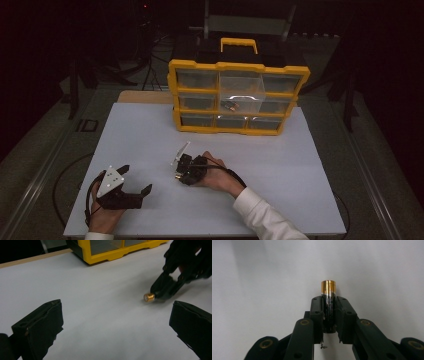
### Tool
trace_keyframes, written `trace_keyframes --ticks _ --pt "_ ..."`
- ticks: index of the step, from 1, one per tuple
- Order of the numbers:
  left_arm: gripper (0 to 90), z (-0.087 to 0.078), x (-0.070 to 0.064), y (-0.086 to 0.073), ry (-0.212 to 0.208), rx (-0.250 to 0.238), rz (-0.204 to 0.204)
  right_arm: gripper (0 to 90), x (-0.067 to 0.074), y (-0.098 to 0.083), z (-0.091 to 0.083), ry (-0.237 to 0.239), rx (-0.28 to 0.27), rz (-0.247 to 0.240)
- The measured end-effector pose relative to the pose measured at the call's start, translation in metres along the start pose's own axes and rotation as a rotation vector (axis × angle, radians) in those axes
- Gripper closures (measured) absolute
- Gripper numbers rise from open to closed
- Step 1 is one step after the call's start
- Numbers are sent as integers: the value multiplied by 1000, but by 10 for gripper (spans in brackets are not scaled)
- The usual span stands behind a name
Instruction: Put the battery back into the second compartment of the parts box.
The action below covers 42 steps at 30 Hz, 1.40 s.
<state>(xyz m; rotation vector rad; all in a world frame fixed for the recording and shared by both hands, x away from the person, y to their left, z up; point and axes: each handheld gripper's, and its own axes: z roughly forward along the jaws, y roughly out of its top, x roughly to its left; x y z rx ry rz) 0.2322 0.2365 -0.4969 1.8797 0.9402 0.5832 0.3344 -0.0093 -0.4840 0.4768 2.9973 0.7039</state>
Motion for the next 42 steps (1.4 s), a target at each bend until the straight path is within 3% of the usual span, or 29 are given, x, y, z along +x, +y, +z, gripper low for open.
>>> trace_keyframes --ticks 9,19,30,39,42 --pt "0 1 0 0 -1 1 -2 768 -16 5 -40 7 -62 31" --pt "0 1 0 -1 -2 3 -3 768 -30 10 -83 -14 -79 53" --pt "0 1 0 -1 1 2 -2 767 -35 28 -127 -69 -95 29" --pt "0 1 0 -1 0 3 -3 767 -40 40 -154 -79 -120 32" --pt "0 1 0 -1 -1 3 -4 767 -44 47 -171 -87 -148 36"
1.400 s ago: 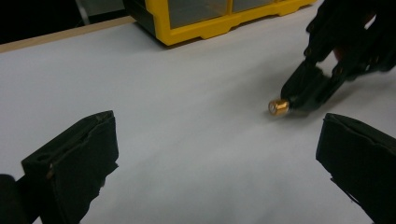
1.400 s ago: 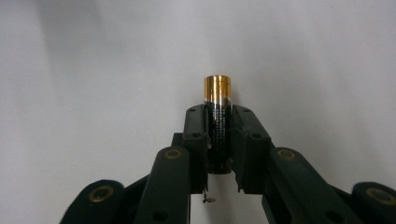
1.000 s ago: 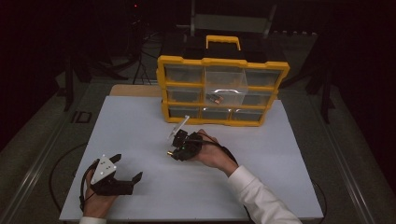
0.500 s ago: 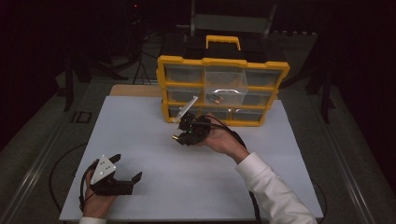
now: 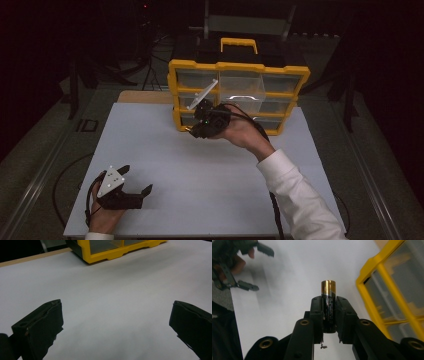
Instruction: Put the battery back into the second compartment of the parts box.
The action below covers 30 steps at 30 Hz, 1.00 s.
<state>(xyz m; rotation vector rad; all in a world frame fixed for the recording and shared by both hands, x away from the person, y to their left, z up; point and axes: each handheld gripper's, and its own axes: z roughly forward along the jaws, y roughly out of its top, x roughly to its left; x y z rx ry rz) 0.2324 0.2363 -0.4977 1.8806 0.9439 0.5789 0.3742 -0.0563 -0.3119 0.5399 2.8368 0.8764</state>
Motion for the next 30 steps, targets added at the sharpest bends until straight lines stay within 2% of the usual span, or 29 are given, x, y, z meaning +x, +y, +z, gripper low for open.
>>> trace_keyframes --ticks 9,15,20,27,30 --pt "0 0 0 0 1 0 -2 768 -10 17 -31 -27 -50 20" --pt "0 0 0 0 0 2 2 768 -23 27 -58 -57 -100 57" --pt "0 1 -1 0 -3 1 3 768 -40 31 -82 -95 -156 116" --pt "0 1 0 0 -4 3 0 767 -61 27 -106 -164 -191 193" --pt "0 1 0 0 -5 3 0 768 -69 22 -114 -208 -178 224"
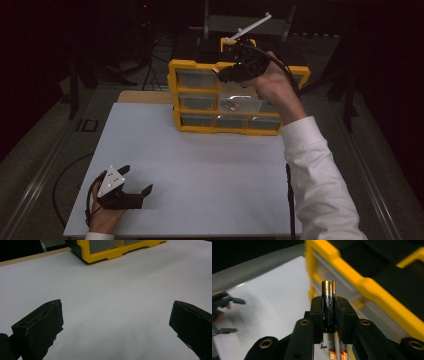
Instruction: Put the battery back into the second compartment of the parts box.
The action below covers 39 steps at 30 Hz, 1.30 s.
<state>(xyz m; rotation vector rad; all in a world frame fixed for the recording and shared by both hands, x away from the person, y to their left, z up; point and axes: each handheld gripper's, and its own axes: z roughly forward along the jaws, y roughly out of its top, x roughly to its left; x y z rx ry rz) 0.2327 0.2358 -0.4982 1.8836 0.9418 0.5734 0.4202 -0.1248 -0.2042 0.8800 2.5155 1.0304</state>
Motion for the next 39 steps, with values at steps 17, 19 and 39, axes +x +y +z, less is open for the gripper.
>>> trace_keyframes --ticks 17,19,39 --pt "0 2 -1 0 -2 9 4 744 -33 -34 -1 -104 79 62" --pt "0 2 -1 0 -1 7 -1 483 -37 -38 -1 -105 58 78" --pt "0 3 -2 0 -1 8 1 218 -63 -84 -50 -230 -15 174"
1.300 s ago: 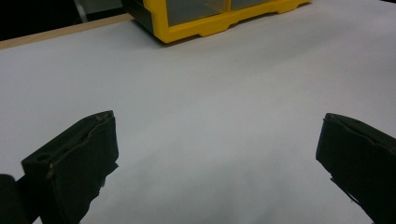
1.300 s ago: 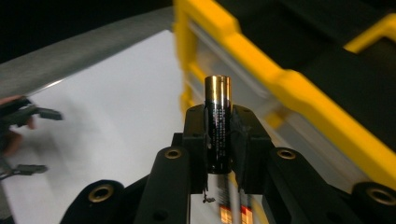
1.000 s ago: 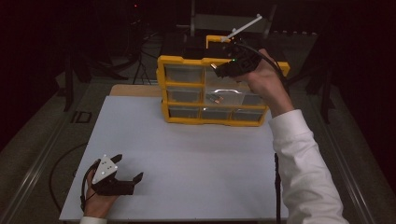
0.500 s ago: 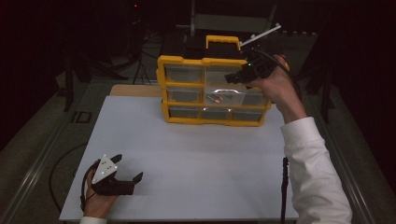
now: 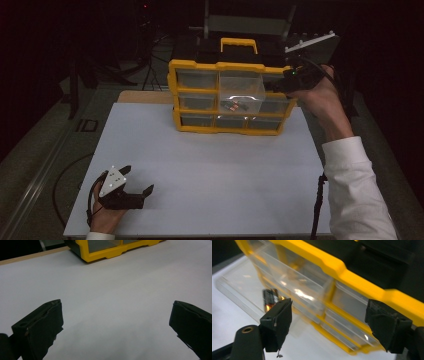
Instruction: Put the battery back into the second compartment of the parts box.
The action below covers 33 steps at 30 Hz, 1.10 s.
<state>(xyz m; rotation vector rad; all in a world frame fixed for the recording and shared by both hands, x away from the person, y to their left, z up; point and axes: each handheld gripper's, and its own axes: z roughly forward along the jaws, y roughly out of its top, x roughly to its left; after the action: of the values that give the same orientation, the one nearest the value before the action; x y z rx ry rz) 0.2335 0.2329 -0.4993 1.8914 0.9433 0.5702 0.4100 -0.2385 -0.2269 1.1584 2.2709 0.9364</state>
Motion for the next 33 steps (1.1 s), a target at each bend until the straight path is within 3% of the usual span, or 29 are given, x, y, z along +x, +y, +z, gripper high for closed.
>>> trace_keyframes --ticks 7,11,22,24,28,33 --pt "0 -1 0 0 2 -2 0 224 -1 -23 7 -45 25 -20" --pt "0 -1 0 0 2 -3 -2 228 1 -39 16 -48 29 -30" --pt "0 -1 0 0 4 -3 -4 220 26 -108 46 12 -3 -30" --pt "0 -1 0 0 4 -4 -6 217 28 -113 48 17 -5 -33" --pt "0 -2 1 0 7 -9 -9 200 42 -147 61 55 -34 -30" --pt "0 -2 1 0 9 -14 -9 198 53 -173 70 60 -41 -22"
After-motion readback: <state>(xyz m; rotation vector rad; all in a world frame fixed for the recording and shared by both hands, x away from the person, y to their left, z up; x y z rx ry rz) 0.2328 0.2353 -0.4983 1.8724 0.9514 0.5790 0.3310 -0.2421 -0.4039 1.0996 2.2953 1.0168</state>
